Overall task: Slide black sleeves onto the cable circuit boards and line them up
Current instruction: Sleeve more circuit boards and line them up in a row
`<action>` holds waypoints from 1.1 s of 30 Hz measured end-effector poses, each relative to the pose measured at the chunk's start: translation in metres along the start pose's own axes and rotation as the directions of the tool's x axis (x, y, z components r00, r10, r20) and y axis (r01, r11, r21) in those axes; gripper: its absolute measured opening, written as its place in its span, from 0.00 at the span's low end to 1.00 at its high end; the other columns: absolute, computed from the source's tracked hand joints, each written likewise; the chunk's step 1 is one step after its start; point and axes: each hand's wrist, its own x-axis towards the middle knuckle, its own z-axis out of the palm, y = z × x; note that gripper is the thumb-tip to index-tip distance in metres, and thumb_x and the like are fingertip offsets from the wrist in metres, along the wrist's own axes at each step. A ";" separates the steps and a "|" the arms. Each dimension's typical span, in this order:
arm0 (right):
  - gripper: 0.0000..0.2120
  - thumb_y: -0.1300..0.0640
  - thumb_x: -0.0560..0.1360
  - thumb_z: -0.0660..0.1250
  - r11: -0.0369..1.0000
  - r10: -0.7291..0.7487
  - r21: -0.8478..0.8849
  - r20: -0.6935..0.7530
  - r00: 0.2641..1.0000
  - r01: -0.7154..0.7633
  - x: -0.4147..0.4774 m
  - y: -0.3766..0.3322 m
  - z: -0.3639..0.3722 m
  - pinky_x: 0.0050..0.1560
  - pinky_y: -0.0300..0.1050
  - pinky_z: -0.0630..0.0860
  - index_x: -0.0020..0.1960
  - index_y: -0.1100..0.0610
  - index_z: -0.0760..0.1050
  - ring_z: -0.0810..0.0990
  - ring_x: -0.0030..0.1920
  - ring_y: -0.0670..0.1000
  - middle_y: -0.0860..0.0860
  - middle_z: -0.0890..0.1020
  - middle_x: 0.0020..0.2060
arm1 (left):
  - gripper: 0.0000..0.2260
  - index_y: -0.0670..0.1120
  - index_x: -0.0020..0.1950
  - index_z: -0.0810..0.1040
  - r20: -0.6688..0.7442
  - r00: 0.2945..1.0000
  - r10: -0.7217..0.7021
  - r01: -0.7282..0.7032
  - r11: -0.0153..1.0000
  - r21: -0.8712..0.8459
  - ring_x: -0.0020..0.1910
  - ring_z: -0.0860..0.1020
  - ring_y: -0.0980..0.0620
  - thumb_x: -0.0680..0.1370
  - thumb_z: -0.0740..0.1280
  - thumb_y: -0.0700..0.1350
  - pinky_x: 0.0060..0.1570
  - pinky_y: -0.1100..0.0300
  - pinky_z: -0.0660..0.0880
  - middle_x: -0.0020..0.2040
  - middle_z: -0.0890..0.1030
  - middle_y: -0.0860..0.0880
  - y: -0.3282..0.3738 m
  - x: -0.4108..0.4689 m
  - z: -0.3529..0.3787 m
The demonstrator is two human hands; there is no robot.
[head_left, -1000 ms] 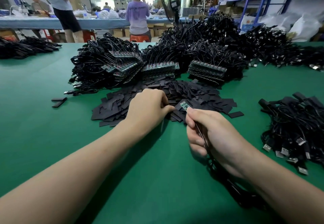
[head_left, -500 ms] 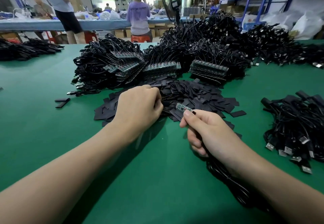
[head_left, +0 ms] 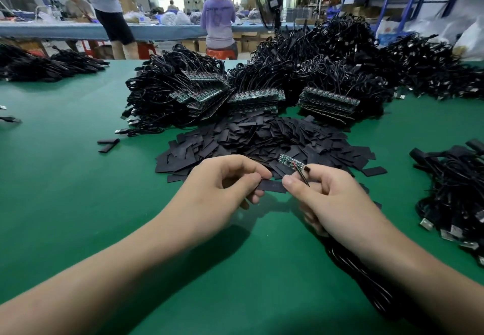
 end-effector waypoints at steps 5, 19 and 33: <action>0.13 0.54 0.83 0.65 0.986 0.056 0.154 0.095 0.994 -0.071 -0.004 -0.004 0.003 0.22 0.37 0.58 0.41 0.58 0.74 0.60 0.22 0.48 0.51 0.66 0.24 | 0.07 0.52 0.50 0.85 -0.053 0.996 0.071 -0.067 0.995 0.076 0.38 0.81 0.59 0.81 0.69 0.42 0.44 0.65 0.76 0.37 0.84 0.54 -0.001 -0.005 0.005; 0.19 0.45 0.84 0.59 0.997 -0.083 0.005 0.063 0.995 0.082 -0.006 -0.011 0.001 0.24 0.38 0.64 0.40 0.55 0.74 0.66 0.22 0.50 0.50 0.69 0.23 | 0.10 0.58 0.48 0.87 -0.150 0.955 0.255 -0.223 0.953 0.203 0.43 0.82 0.56 0.68 0.77 0.54 0.39 0.55 0.79 0.42 0.85 0.59 -0.013 -0.009 -0.007; 0.21 0.48 0.81 0.62 0.953 0.000 0.287 0.304 0.953 -0.092 -0.010 -0.017 -0.001 0.24 0.37 0.65 0.31 0.57 0.69 0.63 0.20 0.50 0.52 0.64 0.21 | 0.10 0.57 0.48 0.88 -0.203 0.970 0.137 -0.151 0.987 -0.057 0.36 0.83 0.53 0.67 0.77 0.53 0.35 0.65 0.77 0.37 0.86 0.50 -0.013 -0.009 -0.013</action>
